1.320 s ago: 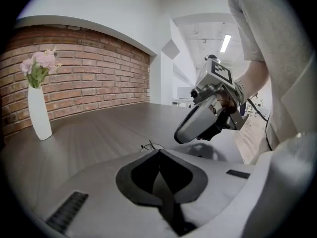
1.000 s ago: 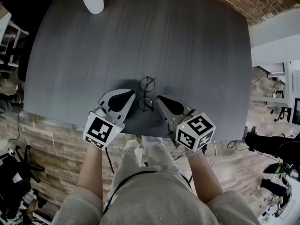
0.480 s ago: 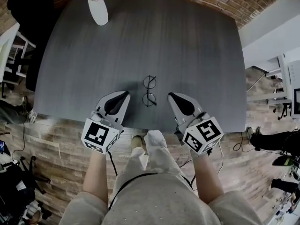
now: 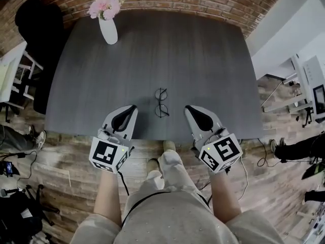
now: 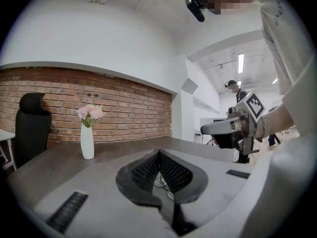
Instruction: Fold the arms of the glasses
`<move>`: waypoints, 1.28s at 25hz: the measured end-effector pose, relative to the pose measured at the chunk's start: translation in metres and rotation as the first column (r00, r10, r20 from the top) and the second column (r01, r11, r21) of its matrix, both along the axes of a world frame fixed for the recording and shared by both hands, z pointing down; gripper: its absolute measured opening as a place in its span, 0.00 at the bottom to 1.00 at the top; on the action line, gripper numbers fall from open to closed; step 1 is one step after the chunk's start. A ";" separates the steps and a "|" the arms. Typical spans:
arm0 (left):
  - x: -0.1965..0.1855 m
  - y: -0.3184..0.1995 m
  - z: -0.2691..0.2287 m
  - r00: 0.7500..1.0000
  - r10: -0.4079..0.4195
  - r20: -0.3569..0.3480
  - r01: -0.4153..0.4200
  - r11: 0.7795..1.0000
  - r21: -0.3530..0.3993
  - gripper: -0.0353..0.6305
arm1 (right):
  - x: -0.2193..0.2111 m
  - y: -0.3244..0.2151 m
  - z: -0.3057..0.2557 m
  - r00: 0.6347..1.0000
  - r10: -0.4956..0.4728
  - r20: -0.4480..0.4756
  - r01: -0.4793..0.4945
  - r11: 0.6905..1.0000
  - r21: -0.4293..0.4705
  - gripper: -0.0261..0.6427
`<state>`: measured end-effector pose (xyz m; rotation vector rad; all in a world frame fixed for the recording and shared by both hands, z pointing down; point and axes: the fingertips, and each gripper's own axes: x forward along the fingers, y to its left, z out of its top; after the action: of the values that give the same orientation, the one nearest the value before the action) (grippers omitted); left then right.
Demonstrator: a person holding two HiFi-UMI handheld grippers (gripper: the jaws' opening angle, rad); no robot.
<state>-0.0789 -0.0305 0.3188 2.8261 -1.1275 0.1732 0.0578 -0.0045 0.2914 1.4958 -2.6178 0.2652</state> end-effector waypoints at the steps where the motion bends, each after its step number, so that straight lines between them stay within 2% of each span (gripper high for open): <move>1: -0.002 0.002 -0.004 1.000 -0.002 -0.003 0.002 1.000 0.007 0.05 | 0.001 0.003 -0.005 1.000 0.010 0.003 -0.010 1.000 0.012 0.04; 12: -0.016 0.026 -0.047 0.999 -0.023 -0.023 0.025 0.995 0.093 0.05 | -0.004 0.033 -0.053 0.998 0.055 -0.017 -0.052 0.990 0.129 0.04; 32: -0.043 0.061 -0.095 0.994 -0.071 -0.084 0.083 0.986 0.148 0.05 | -0.003 0.080 -0.094 0.996 0.082 -0.025 -0.076 0.980 0.184 0.04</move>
<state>-0.1216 0.0304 0.2239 2.8830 -1.2815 -0.0304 0.0552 0.0753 0.1978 1.6473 -2.6222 0.0053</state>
